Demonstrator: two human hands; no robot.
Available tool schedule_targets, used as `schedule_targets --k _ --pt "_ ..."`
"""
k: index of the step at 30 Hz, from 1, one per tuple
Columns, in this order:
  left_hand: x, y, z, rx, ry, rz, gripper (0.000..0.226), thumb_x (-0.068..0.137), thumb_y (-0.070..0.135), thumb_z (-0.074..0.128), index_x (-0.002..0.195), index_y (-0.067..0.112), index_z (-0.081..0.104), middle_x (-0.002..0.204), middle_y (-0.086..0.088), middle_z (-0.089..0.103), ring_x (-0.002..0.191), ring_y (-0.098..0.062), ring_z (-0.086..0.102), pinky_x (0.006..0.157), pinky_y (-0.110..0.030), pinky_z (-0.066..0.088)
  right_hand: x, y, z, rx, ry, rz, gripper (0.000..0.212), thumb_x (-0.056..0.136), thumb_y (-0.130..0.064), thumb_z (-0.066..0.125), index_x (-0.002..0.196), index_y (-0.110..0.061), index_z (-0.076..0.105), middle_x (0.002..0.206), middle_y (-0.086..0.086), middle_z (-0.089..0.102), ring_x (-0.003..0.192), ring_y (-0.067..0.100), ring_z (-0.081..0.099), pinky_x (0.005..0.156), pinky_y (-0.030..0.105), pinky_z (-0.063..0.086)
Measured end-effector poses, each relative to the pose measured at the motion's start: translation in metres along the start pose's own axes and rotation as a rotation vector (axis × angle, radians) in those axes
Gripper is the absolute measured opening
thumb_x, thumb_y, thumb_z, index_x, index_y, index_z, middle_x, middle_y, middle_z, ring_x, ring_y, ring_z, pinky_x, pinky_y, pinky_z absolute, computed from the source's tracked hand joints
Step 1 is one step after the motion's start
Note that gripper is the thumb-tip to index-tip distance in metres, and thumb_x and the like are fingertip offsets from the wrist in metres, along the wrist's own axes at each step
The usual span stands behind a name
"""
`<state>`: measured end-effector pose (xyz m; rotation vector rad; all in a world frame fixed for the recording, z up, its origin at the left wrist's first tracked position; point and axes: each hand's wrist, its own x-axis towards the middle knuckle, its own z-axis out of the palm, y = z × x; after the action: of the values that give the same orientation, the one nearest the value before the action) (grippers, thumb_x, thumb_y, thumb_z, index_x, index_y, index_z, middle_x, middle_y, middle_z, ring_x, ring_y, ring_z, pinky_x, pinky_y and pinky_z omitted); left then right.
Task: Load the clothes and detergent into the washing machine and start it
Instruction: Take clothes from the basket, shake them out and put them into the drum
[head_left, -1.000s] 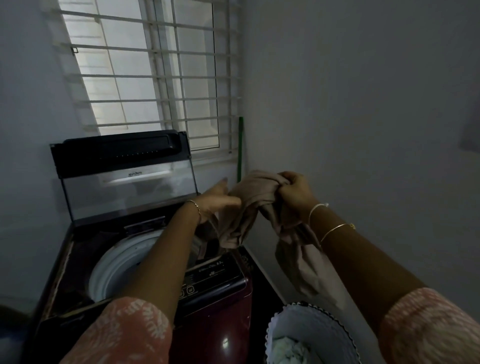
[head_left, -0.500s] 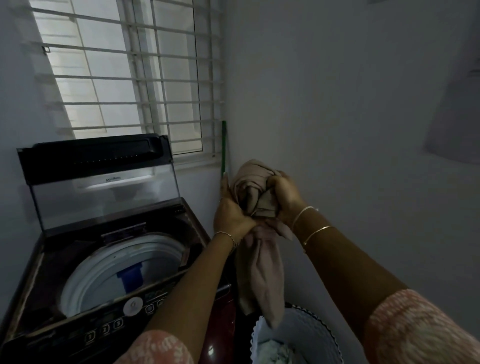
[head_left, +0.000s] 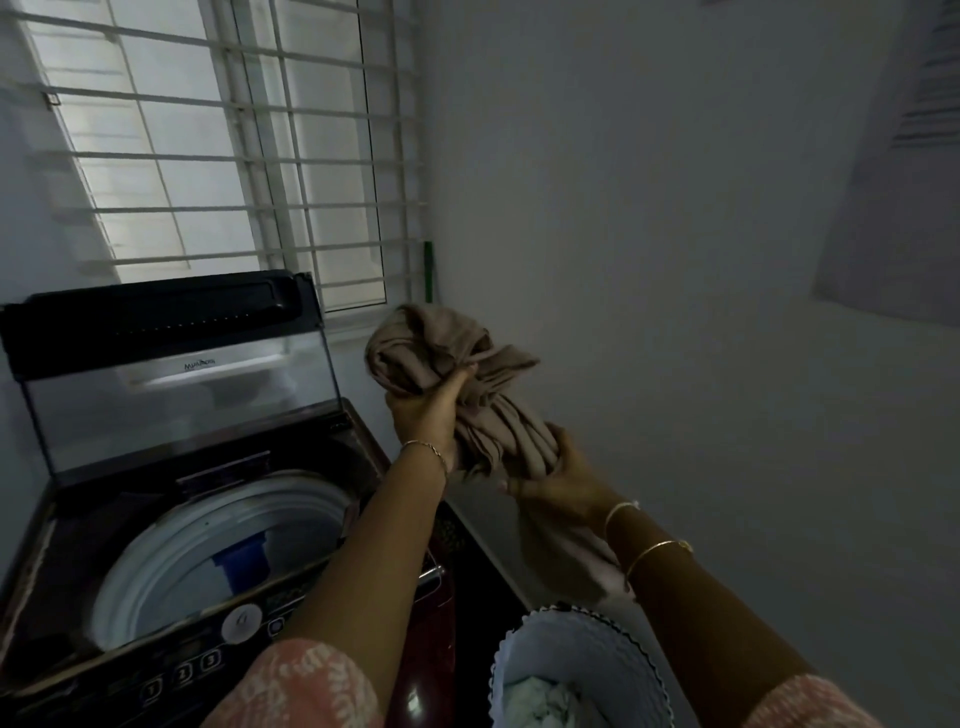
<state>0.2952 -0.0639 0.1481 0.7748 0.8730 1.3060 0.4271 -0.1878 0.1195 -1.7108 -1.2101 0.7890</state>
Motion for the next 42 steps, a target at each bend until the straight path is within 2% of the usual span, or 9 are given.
schedule_targets --k 8,13,19,22,25,30,34,37,42 --pt "-0.025 0.032 0.006 -0.181 -0.106 -0.107 0.053 0.065 0.03 0.083 0.111 0.007 0.07 0.105 -0.016 0.072 0.091 -0.035 0.071 0.073 -0.047 0.058 -0.006 0.018 -0.015 -0.58 0.249 0.143 0.047 0.065 -0.047 0.065 0.106 -0.023 0.061 0.104 0.006 0.067 0.096 0.03 0.063 0.086 0.042 0.053" --pt "0.013 0.022 -0.02 -0.074 -0.152 -0.187 0.084 0.045 0.049 0.088 0.118 0.014 0.068 0.12 -0.012 0.068 0.105 -0.034 0.066 0.092 -0.052 0.052 -0.008 0.022 -0.029 -0.612 0.36 0.262 0.053 0.069 -0.048 0.066 0.107 -0.011 0.065 0.114 0.015 0.057 0.101 0.037 0.06 0.088 0.044 0.053" --pt "-0.021 0.035 -0.022 -0.013 -0.191 -0.22 0.065 0.061 0.051 0.078 0.112 0.012 0.071 0.111 -0.013 0.071 0.102 -0.032 0.067 0.094 -0.048 0.052 -0.001 0.004 -0.037 -0.337 0.407 0.26 0.029 0.086 -0.021 0.058 0.105 -0.001 0.048 0.118 0.023 0.057 0.11 0.04 0.055 0.089 0.044 0.046" --pt "-0.029 0.034 -0.021 -0.02 -0.267 -0.249 0.04 0.083 0.047 0.062 0.094 0.01 0.076 0.101 -0.013 0.073 0.093 -0.03 0.068 0.093 -0.042 0.051 0.002 -0.008 -0.038 -0.112 0.348 0.255 0.011 0.089 -0.008 0.054 0.084 0.001 0.056 0.085 0.015 0.059 0.081 0.026 0.057 0.078 0.041 0.049" --pt "-0.032 0.031 -0.021 -0.045 -0.318 -0.278 0.04 0.085 0.046 0.06 0.096 0.011 0.074 0.107 -0.014 0.071 0.095 -0.03 0.068 0.09 -0.041 0.053 0.003 -0.014 -0.039 0.211 0.221 0.295 0.02 0.09 -0.001 0.051 0.108 0.002 0.06 0.079 0.009 0.057 0.075 0.022 0.056 0.074 0.037 0.053" --pt "-0.043 0.025 -0.015 -0.054 -0.381 -0.263 0.04 0.091 0.045 0.054 0.086 0.011 0.075 0.088 -0.011 0.074 0.076 -0.026 0.071 0.07 -0.036 0.054 -0.005 -0.023 -0.035 0.584 0.056 0.223 0.013 0.097 -0.014 0.044 0.096 -0.013 0.058 0.081 0.01 0.054 0.069 0.021 0.051 0.067 0.036 0.05" --pt "-0.05 0.015 -0.007 -0.034 -0.373 -0.27 0.041 0.096 0.047 0.045 0.096 0.013 0.067 0.088 -0.007 0.072 0.084 -0.026 0.062 0.075 -0.036 0.051 -0.012 -0.033 -0.035 0.946 -0.11 0.045 0.028 0.1 -0.016 0.041 0.12 -0.006 0.058 0.108 0.013 0.064 0.096 0.026 0.06 0.079 0.035 0.056" --pt "-0.059 0.004 0.001 -0.06 -0.378 -0.269 0.042 0.099 0.045 0.038 0.095 0.013 0.065 0.109 -0.002 0.063 0.085 -0.026 0.06 0.072 -0.035 0.048 -0.018 -0.039 -0.041 1.046 -0.153 -0.025 0.029 0.101 -0.017 0.036 0.113 -0.006 0.06 0.11 0.013 0.064 0.099 0.024 0.061 0.085 0.03 0.054" --pt "-0.066 -0.004 0.005 -0.083 -0.404 -0.235 0.044 0.1 0.044 0.035 0.089 0.013 0.064 0.093 -0.002 0.068 0.08 -0.02 0.061 0.064 -0.03 0.052 -0.021 -0.023 -0.049 1.153 -0.215 -0.092 0.033 0.093 -0.017 0.044 0.091 -0.009 0.076 0.1 0.012 0.072 0.088 0.021 0.07 0.083 0.032 0.056"
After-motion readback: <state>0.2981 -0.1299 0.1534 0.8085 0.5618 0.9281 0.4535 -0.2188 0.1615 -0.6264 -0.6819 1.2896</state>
